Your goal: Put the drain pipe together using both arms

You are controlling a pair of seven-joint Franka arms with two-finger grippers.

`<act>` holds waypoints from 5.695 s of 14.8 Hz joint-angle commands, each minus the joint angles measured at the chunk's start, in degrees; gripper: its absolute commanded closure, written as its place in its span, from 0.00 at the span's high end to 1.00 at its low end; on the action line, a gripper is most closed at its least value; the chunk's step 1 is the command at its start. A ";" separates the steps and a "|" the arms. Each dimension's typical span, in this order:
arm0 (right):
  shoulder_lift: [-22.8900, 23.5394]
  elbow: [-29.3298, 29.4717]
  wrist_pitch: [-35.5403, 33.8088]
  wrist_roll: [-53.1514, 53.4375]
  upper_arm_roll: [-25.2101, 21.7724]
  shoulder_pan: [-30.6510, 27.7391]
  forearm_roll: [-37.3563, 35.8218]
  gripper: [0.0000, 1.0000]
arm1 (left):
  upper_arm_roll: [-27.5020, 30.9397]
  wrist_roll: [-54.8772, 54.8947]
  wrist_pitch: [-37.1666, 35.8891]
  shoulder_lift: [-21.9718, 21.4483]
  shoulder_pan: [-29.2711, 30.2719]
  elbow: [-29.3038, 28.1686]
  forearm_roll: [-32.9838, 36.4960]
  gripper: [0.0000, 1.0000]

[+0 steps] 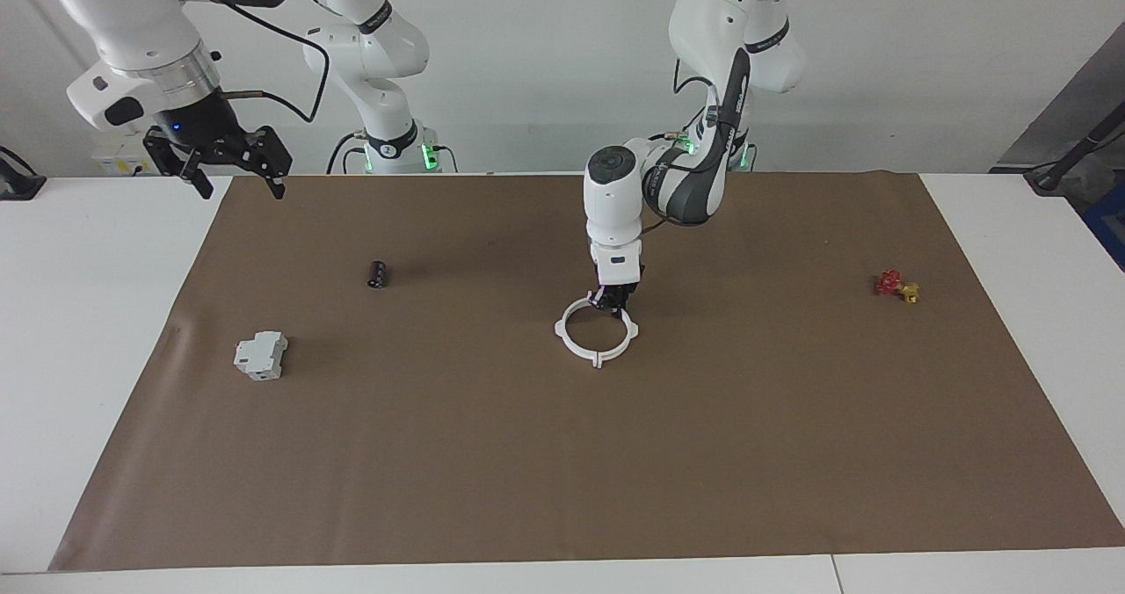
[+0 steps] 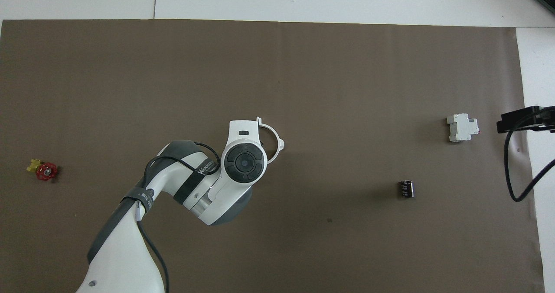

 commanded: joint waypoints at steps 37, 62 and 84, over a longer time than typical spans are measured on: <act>-0.59 -0.76 0.47 -0.89 0.29 -0.38 -0.12 1.00 | 1.53 49.44 -42.41 -20.47 20.75 15.29 -7.55 1.00; -0.59 -0.76 0.47 -0.89 0.29 -0.38 -0.12 1.00 | 2.41 88.00 -34.42 -25.06 33.69 7.38 -7.90 1.00; -0.59 -0.76 0.47 -0.89 0.29 -0.38 -0.12 1.00 | 1.97 87.74 -37.32 -24.79 33.60 10.46 -9.13 1.00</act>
